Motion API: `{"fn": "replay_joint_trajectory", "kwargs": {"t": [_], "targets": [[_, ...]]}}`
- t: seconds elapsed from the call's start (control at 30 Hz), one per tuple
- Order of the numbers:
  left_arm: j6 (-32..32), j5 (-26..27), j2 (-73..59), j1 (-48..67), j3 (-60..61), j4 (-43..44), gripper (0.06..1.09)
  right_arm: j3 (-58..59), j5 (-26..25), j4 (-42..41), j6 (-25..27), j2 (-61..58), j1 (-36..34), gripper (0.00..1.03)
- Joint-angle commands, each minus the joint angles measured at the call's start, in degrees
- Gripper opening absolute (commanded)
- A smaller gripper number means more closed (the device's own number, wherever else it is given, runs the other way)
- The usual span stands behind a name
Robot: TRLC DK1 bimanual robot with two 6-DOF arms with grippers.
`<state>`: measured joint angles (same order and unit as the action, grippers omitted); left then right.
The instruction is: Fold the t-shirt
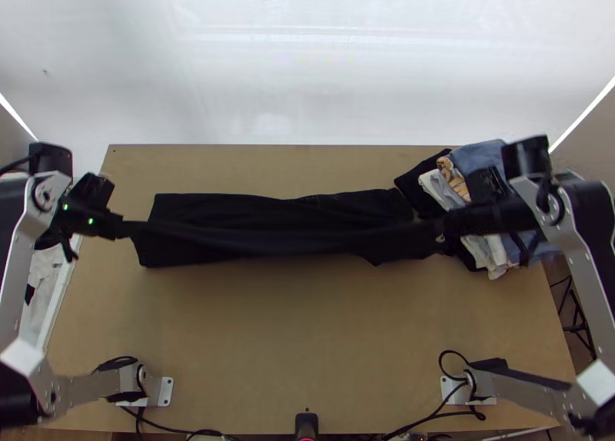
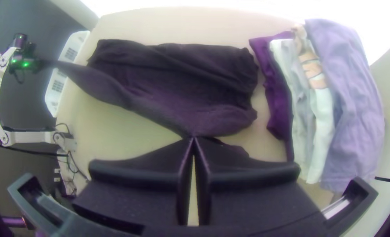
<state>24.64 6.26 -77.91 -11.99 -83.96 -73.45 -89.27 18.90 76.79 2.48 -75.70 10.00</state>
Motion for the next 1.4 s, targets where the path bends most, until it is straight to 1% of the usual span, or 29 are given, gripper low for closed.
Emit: {"fn": "replay_joint_trajectory", "kwargs": {"t": [0.0, 0.17, 0.33, 0.47, 0.6, 0.73, 0.87, 1.2, 1.37], "targets": [[0.3, 0.6, 11.3, 0.8, 9.8, 1.2, 0.09, 10.1, 1.6, -0.4, 2.3, 8.3, 2.5, 0.03], [-1.8, 0.6, 16.1, 2.8, 14.9, 1.9, 0.09, 15.1, 1.5, -2.4, 1.6, 10.1, 3.8, 0.03], [-1.6, 0.6, 15.8, 2.0, 18.8, 5.3, 0.09, 19.1, 1.5, -6.7, 1.5, 7.8, 3.1, 0.03], [-1.5, 0.4, 11.3, 1.5, 18.7, 9.1, 0.09, 19.1, 1.4, -11.4, 1.8, 4.2, 2.3, 0.03], [-1.4, 0.4, 3.2, 0.4, 16.9, 14.0, 0.09, 17.8, 1.1, -15.9, 2.2, -1.5, 0.3, 0.03], [-1.1, 0.3, -6.4, -0.7, 13.3, 17.2, 0.09, 15.0, 0.2, -18.7, 3.1, -8.3, -1.1, 0.03], [-0.9, 0.3, -13.8, -1.8, 8.6, 18.2, 0.09, 9.9, -0.8, -19.9, 3.9, -15.2, -2.4, 0.03], [-0.7, -0.5, -25.3, -3.1, -3.2, 18.4, 0.09, -4.2, -4.6, -20.1, 4.7, -29.3, -3.0, 0.03], [-0.3, -1.1, -29.1, -3.2, -6.9, 18.3, 0.09, -9.4, -6.0, -20.1, 5.0, -34.3, -2.4, 0.03]]}}
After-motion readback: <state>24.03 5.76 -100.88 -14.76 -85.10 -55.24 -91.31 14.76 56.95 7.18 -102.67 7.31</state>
